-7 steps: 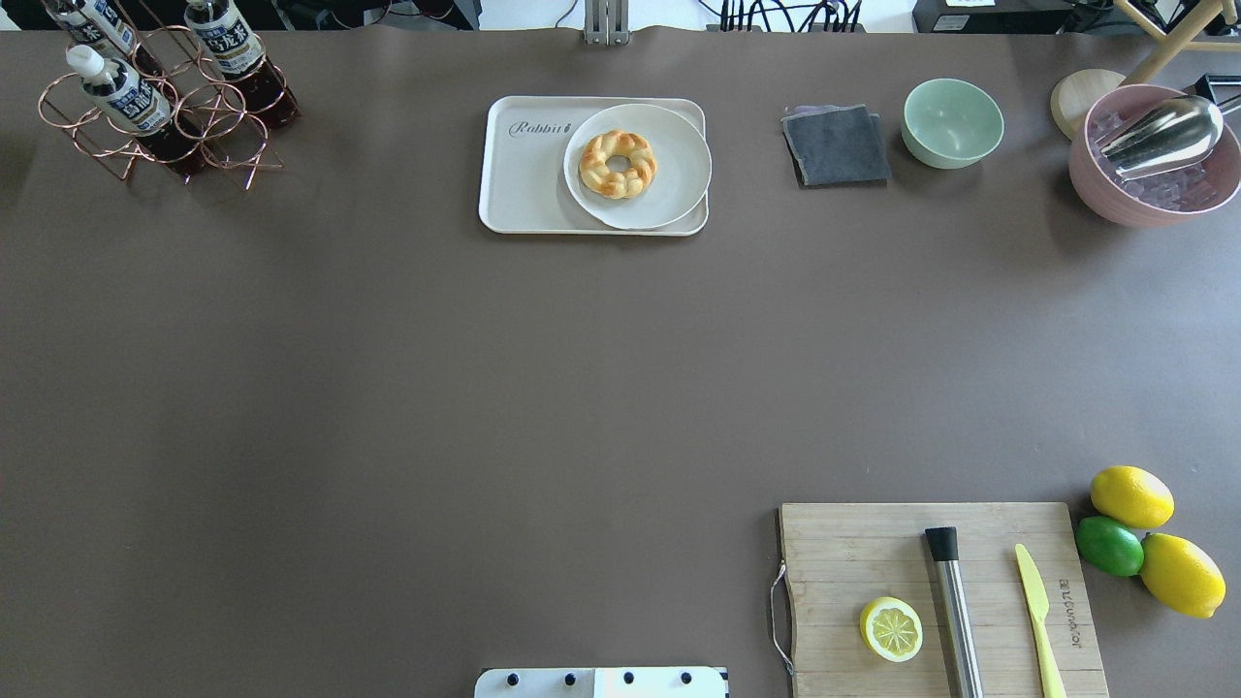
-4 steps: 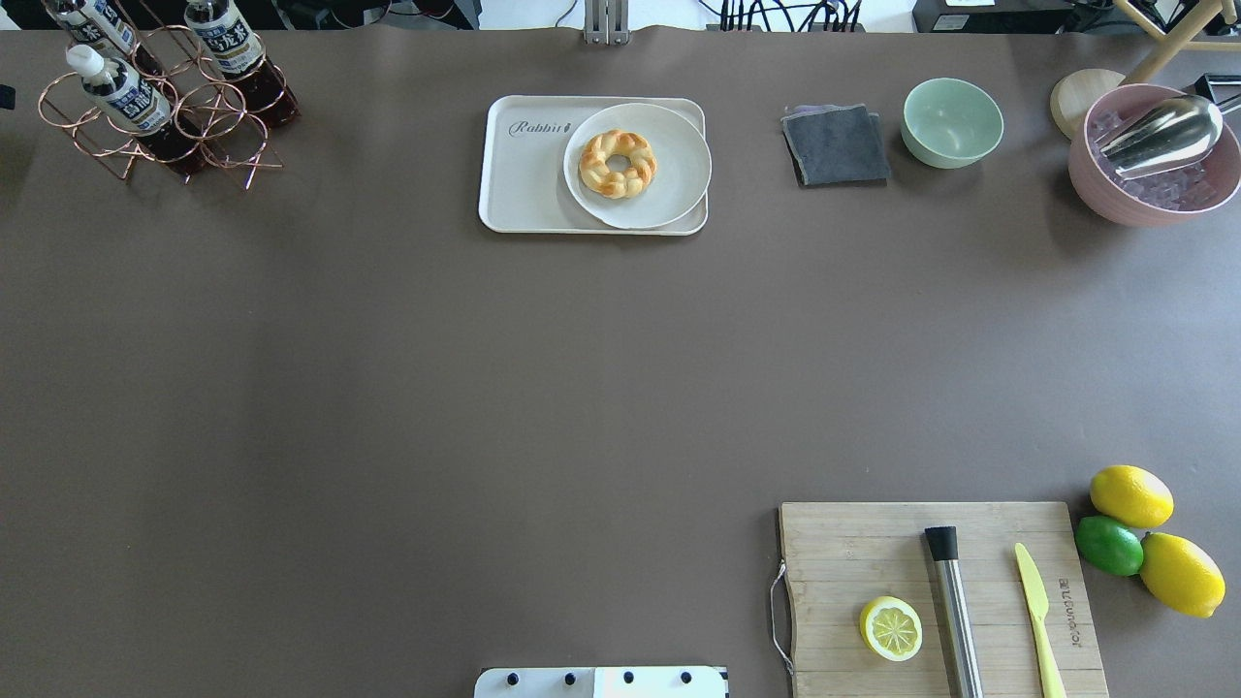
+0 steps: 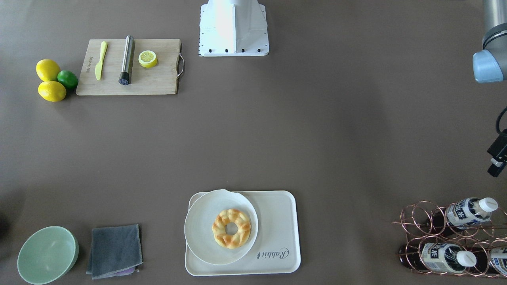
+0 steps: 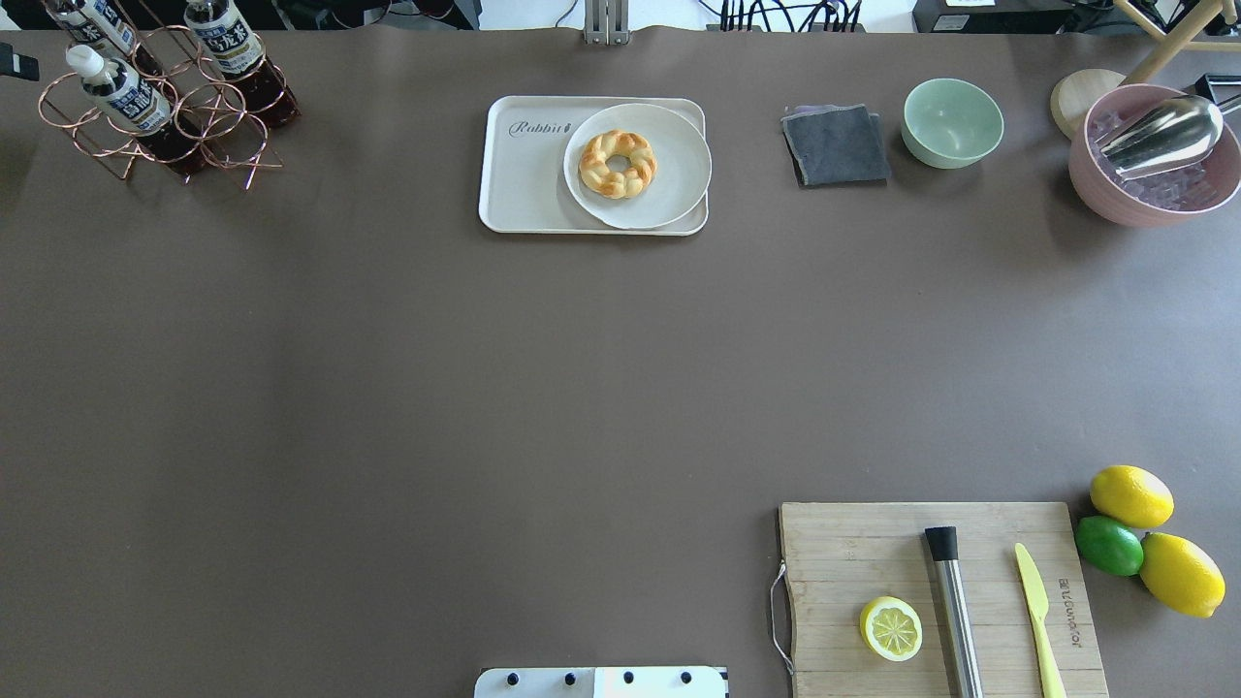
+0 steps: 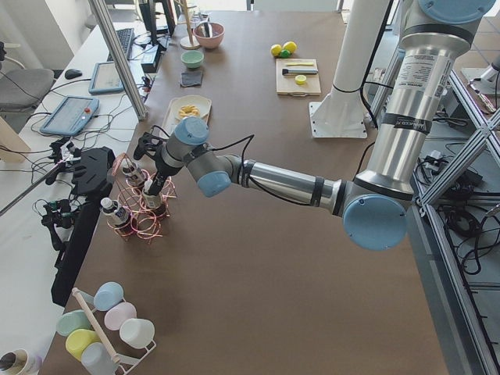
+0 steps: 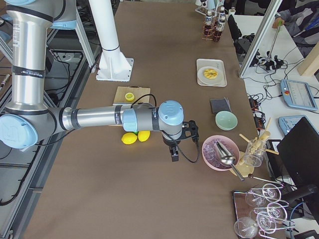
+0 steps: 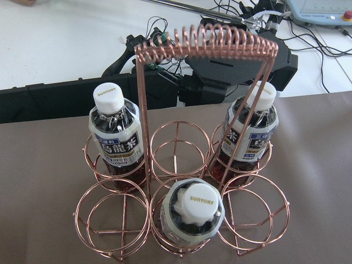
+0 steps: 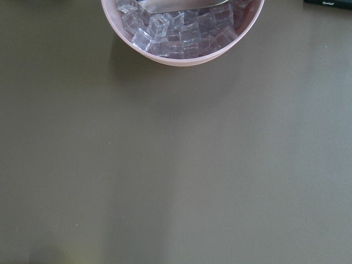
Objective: Place tea on tray
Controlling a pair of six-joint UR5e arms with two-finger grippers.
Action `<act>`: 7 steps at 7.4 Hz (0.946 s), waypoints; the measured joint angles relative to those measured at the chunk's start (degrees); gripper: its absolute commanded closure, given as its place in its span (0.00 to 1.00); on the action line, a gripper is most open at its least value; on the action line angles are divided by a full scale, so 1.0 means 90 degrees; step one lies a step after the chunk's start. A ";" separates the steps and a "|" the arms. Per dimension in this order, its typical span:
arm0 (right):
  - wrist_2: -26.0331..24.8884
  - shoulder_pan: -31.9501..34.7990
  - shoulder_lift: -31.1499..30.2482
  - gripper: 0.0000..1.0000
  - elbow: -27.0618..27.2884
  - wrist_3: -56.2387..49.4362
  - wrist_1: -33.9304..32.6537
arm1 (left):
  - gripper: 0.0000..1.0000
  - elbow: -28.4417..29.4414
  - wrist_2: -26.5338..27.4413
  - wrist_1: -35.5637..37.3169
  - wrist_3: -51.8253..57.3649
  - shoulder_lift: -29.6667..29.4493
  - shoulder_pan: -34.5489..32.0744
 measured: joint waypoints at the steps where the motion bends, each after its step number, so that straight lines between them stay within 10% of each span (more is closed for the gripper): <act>1: -0.0011 -0.0003 0.0004 0.00 0.0006 0.0030 0.0003 | 0.03 0.0134 0.0291 -0.0085 -0.0029 -0.0067 0.0170; 5: -0.0084 -0.0053 -0.0005 0.00 0.0016 0.0047 0.0161 | 0.03 0.0946 0.1006 -0.0432 -0.0069 -0.0577 0.0525; 7: -0.0094 -0.0067 -0.0010 0.00 0.0027 0.0055 0.0179 | 0.32 0.1275 0.1036 -0.0580 -0.0189 -0.0746 0.0595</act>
